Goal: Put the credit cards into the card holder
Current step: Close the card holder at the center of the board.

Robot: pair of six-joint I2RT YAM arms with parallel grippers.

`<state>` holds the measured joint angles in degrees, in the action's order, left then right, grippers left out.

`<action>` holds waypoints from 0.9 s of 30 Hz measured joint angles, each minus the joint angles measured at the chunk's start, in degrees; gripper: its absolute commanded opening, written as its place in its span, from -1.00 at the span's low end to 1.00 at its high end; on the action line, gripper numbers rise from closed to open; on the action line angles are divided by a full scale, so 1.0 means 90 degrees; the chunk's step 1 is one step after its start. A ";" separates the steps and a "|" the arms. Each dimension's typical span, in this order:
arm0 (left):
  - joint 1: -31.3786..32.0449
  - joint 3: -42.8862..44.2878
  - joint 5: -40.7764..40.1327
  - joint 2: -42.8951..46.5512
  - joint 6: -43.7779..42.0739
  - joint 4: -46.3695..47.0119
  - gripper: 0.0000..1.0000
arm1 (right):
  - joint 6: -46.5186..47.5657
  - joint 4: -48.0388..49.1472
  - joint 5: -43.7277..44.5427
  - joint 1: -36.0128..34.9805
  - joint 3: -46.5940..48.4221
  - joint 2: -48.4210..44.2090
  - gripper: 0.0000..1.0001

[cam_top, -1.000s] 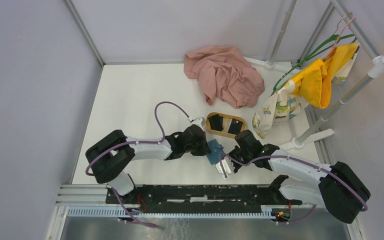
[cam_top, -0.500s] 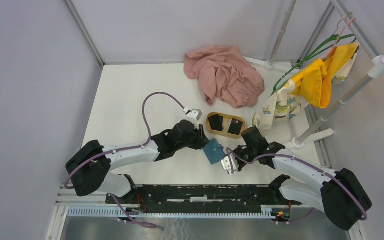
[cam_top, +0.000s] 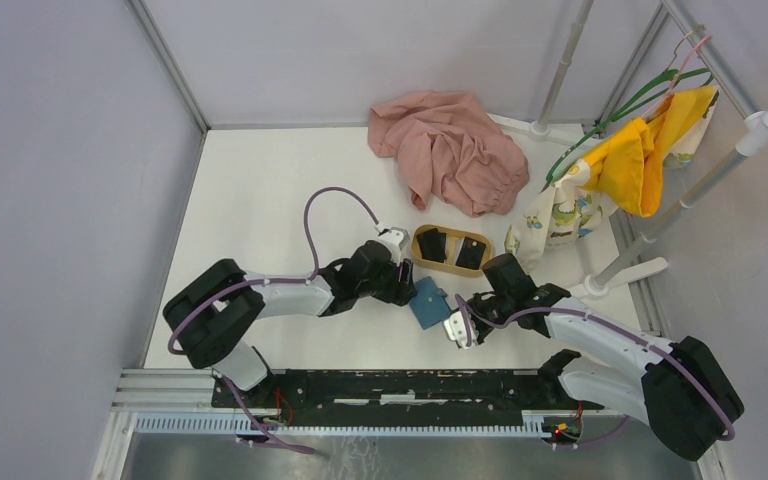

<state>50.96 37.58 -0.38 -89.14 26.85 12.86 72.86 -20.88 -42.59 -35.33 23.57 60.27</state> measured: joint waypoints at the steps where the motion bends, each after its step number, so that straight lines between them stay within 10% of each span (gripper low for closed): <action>1: -0.0044 0.0015 0.0087 -0.0126 -0.0024 0.0039 0.18 | 0.0000 0.0000 -0.0019 0.0000 0.0000 0.0000 -0.34; 14: -0.0100 -0.0410 0.0923 -0.0304 0.0342 0.0894 -0.19 | -0.0117 -0.0146 -0.0155 0.0189 0.0311 0.0007 -0.28; 22: 0.0838 -0.0860 0.0488 -0.0075 0.1525 0.1202 -0.25 | -0.0721 -0.0090 -0.0209 0.0697 0.0478 -0.0260 0.72; 27: 0.1253 -0.1052 -0.0333 0.0379 0.2047 0.0869 -0.24 | -0.1285 -0.0036 -0.0318 0.0726 0.0600 -0.0073 0.37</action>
<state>62.24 28.12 -3.38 -85.73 45.28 20.69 61.30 -21.21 -45.45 -28.80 28.97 59.61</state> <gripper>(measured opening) 0.376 0.829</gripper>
